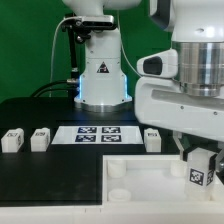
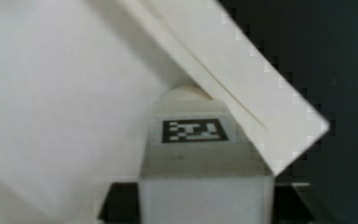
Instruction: Assemble one leg
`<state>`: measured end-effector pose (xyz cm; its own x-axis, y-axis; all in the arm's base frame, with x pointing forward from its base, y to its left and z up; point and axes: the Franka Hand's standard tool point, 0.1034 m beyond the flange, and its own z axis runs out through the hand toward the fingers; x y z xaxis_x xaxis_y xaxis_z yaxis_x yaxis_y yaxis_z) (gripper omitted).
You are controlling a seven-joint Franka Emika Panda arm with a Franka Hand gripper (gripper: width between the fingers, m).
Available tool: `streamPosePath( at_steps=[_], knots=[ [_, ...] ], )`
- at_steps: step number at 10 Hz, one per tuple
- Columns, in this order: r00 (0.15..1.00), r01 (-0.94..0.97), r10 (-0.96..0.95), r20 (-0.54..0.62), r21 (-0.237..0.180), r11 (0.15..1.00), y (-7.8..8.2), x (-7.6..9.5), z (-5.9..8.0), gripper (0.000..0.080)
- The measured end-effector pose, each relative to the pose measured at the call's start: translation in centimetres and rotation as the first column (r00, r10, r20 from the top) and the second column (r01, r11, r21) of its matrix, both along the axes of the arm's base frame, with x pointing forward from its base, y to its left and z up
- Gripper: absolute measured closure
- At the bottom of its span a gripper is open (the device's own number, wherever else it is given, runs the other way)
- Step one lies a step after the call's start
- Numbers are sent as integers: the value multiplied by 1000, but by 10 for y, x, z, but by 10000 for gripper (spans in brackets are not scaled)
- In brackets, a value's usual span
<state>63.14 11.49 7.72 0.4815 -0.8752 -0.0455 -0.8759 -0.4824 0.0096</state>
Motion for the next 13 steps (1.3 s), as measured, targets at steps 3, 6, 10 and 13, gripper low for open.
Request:
streamPosePath(
  at_steps=[3,6,10,13],
  knots=[
    [897,439,-442,12,95,894,-3,-5,-2,505],
    [711,701,-703,-8,89,708,-1,-5,-1,505],
    [631,774,-775,-15,69,629,-7,-7,-2,320],
    [644,762,-765,-11,96,640,7,-7,17,161]
  ],
)
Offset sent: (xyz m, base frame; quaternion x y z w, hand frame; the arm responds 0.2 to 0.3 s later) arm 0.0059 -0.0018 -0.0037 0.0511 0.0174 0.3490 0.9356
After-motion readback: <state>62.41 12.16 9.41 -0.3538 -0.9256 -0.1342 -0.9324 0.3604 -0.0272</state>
